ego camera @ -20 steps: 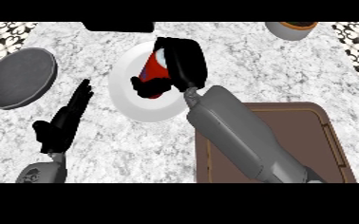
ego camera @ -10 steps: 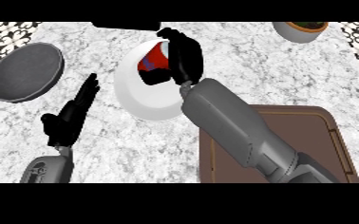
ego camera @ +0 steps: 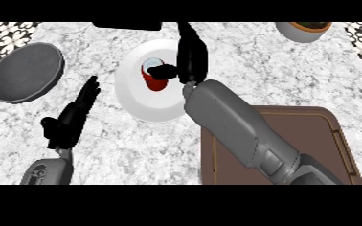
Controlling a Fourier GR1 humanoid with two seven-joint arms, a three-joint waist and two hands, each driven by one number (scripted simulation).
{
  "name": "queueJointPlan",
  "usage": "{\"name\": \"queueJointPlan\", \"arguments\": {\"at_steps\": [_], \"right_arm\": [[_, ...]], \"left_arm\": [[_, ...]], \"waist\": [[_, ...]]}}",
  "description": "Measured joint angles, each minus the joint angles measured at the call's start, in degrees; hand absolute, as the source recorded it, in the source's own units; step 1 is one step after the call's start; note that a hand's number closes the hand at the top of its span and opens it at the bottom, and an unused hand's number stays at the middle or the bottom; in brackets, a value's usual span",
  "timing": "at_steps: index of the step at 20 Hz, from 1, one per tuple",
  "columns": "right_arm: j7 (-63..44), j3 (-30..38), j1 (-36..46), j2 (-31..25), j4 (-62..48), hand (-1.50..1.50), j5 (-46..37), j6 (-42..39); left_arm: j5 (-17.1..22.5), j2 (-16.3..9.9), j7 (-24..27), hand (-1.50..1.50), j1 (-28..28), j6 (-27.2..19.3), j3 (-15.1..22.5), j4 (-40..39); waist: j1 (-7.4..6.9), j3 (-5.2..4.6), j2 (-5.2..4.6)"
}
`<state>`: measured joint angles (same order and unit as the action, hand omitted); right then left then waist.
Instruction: Pick the can from the tray and place it in the plate
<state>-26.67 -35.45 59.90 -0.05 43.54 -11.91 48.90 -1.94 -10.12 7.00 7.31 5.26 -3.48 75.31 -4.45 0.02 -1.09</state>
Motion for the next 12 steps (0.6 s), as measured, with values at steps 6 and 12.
{"name": "queueJointPlan", "arguments": {"at_steps": [6, 12], "right_arm": [[13.3, 8.5, -6.3, -0.2, 5.3, -1.50, 9.6, 1.5], [29.5, 17.0, -15.7, -3.1, 8.7, -1.50, 17.4, -7.6]], "left_arm": [[0.9, -0.4, -1.4, 0.00, -1.7, -0.1, -1.0, 2.3], [1.0, -0.8, -1.6, 0.00, -2.8, -0.3, -1.9, 2.8]], "waist": [[1.84, 0.09, 0.37], [3.44, 0.06, 0.70]]}}
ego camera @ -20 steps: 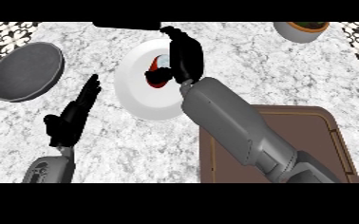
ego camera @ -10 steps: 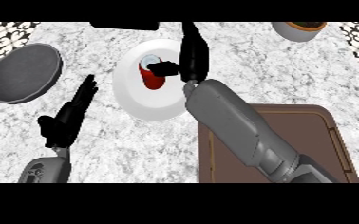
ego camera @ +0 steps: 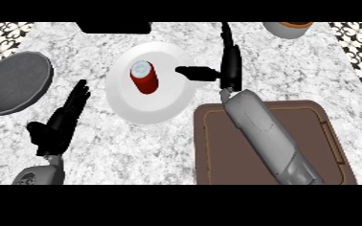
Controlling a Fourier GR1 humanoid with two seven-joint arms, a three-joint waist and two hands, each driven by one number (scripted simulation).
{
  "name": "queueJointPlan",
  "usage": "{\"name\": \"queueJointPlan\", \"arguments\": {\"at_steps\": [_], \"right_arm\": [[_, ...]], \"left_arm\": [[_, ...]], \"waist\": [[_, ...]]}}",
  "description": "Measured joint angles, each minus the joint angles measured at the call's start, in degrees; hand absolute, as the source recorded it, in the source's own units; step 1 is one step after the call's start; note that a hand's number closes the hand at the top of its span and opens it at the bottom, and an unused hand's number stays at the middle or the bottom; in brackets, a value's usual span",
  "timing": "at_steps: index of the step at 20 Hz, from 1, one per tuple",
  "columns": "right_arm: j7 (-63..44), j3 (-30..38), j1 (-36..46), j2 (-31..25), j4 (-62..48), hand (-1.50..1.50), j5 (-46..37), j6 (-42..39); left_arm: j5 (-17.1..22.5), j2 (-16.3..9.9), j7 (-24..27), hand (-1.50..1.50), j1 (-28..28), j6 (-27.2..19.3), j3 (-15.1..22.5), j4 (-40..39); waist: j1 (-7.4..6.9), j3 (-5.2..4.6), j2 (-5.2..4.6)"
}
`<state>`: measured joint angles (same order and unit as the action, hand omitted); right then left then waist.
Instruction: Pick the can from the tray and place it in the plate
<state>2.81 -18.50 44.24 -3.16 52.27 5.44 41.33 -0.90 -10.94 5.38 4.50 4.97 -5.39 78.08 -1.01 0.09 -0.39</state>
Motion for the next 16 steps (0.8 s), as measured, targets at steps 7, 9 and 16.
{"name": "queueJointPlan", "arguments": {"at_steps": [7, 9, 16], "right_arm": [[12.6, 5.0, -8.3, -5.8, 0.1, -1.50, 3.4, -13.7], [15.2, 6.2, -9.9, -7.5, -0.6, -1.50, 3.7, -17.2], [22.5, 9.9, -11.5, -8.0, -6.7, -1.50, 1.3, -22.7]], "left_arm": [[0.4, -0.9, 1.6, 0.00, -0.9, 1.2, -1.2, -1.1], [0.4, -0.6, 1.2, 0.00, -1.6, 1.3, -1.1, 0.2], [-0.6, 0.3, 1.1, 0.00, -1.4, 0.7, -0.9, -0.1]], "waist": [[0.66, -0.05, 0.23], [0.66, -0.06, 0.27], [0.68, -0.06, 0.29]]}}
